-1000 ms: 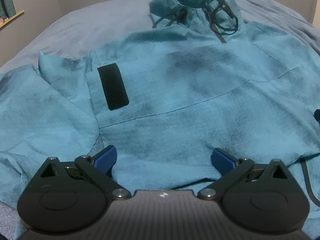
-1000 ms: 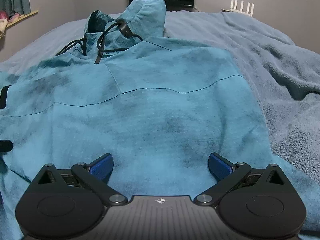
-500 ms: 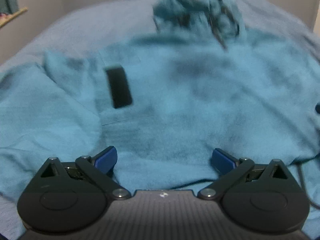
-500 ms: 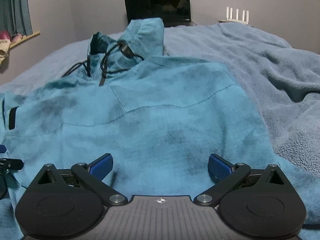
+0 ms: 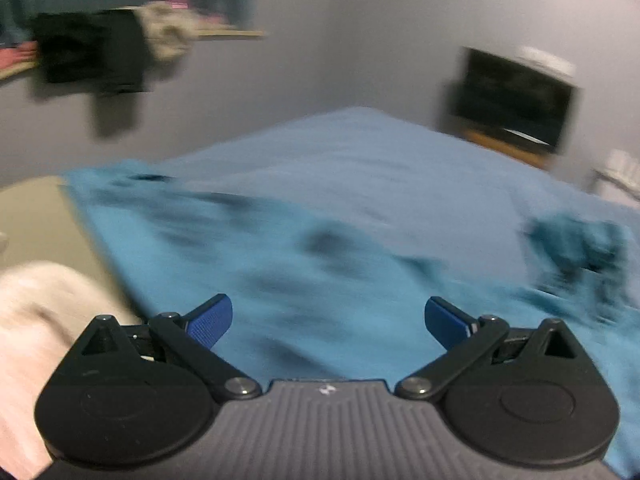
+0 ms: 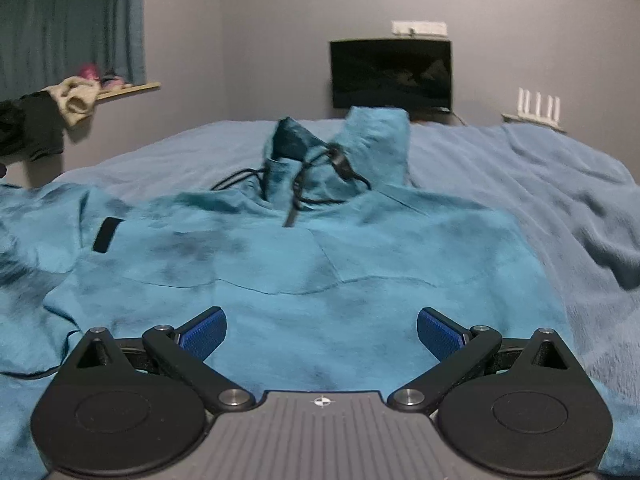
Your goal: Fold large clothes
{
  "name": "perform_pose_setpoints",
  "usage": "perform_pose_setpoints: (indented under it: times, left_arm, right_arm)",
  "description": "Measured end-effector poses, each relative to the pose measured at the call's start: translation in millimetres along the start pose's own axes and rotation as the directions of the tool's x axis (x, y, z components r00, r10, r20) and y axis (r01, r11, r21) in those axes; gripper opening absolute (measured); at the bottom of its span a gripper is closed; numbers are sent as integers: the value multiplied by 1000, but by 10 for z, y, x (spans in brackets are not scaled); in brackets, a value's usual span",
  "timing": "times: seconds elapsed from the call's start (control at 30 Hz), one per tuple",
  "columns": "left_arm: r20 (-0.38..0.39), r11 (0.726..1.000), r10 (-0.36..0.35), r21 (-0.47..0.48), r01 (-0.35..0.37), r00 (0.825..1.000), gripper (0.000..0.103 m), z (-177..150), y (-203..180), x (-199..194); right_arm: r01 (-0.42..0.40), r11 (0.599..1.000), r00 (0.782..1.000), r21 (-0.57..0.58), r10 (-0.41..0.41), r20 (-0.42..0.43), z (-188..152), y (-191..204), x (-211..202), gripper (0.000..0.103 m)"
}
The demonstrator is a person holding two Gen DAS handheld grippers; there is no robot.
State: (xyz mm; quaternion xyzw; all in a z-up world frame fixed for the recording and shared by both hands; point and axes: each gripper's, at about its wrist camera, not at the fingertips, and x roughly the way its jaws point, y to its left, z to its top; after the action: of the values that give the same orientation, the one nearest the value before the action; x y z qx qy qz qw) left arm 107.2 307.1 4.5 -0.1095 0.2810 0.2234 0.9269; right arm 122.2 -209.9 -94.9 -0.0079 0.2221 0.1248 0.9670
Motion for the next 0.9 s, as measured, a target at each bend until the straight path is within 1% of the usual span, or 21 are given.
perform_pose_setpoints:
  times: [0.07, 0.13, 0.17, 0.2, 0.23, 0.27, 0.3, 0.37, 0.43, 0.5, 0.53, 0.6, 0.63, 0.67, 0.7, 0.73, 0.77, 0.83, 0.9]
  left_arm:
    - [3, 997, 78, -23, -78, 997, 103, 89, 327, 110]
    - [-2, 987, 152, -46, -152, 988, 103, 153, 628, 229]
    - [-19, 984, 166, -61, -166, 986, 103, 177, 744, 291]
    - [-34, 983, 161, -81, -163, 986, 103, 203, 846, 348]
    - [-42, 983, 140, -111, -144, 989, 103, 223, 963, 411]
    - [-31, 982, 135, -132, -138, 990, 101, 266, 1045, 457]
    - [-19, 978, 145, -150, -146, 989, 101, 289, 1109, 473]
    - [-9, 964, 160, -211, -159, 987, 100, 350, 1299, 560]
    - [3, 950, 137, -283, -130, 991, 99, 382, 1446, 662]
    - [28, 946, 138, -300, -123, 990, 99, 477, 1537, 751]
    - [34, 947, 153, -291, -136, 988, 96, 510, 1554, 795]
    - [27, 951, 177, -263, -164, 984, 87, 567, 1562, 879]
    - [25, 952, 190, -249, -178, 981, 74, 592, 1560, 894]
    - [25, 953, 197, -240, -185, 980, 57, 615, 1574, 912]
    - [20, 952, 208, -235, -198, 978, 45, 624, 1583, 931]
    - [14, 951, 203, -242, -194, 979, 18, 624, 1611, 948]
    - [15, 950, 174, -265, -164, 985, 7, 618, 1637, 949]
    - [56, 946, 138, -302, -115, 989, 1, 600, 1637, 909]
    - [106, 955, 113, -287, -78, 988, 0, 592, 1526, 809]
  right_arm:
    - [-5, 1000, 1000, -21, 5, 3, 8, 41, -9, 103]
    - [-6, 999, 1000, -32, 6, 1, 7, 68, -8, 103]
    - [-6, 999, 1000, -36, 6, 0, 8, 78, 1, 103]
    - [-7, 999, 1000, -39, 7, -1, 9, 84, 5, 103]
    - [-7, 999, 1000, -41, 7, -3, 11, 90, 11, 103]
    - [-8, 999, 1000, -42, 8, -6, 9, 91, 22, 103]
    - [-8, 999, 1000, -43, 8, -10, 8, 89, 34, 103]
    - [-6, 999, 1000, -44, 5, -21, 3, 92, 71, 103]
    - [-2, 999, 999, -45, 1, -34, -9, 103, 108, 103]
    - [-2, 999, 999, -47, 0, -48, -20, 113, 148, 103]
    - [-4, 999, 999, -48, 2, -55, -24, 116, 166, 103]
    - [-8, 999, 998, -50, 5, -64, -31, 121, 199, 103]
    - [-10, 999, 998, -53, 7, -68, -34, 126, 219, 103]
    - [-11, 998, 997, -56, 7, -74, -38, 131, 241, 103]
    - [-12, 998, 997, -58, 8, -78, -39, 137, 257, 103]
    - [-14, 998, 997, -62, 9, -83, -44, 145, 275, 103]
    - [-15, 998, 996, -65, 9, -87, -49, 155, 288, 103]
    - [-16, 997, 996, -76, 9, -90, -57, 181, 300, 103]
    - [-17, 996, 996, -86, 10, -86, -62, 201, 289, 103]
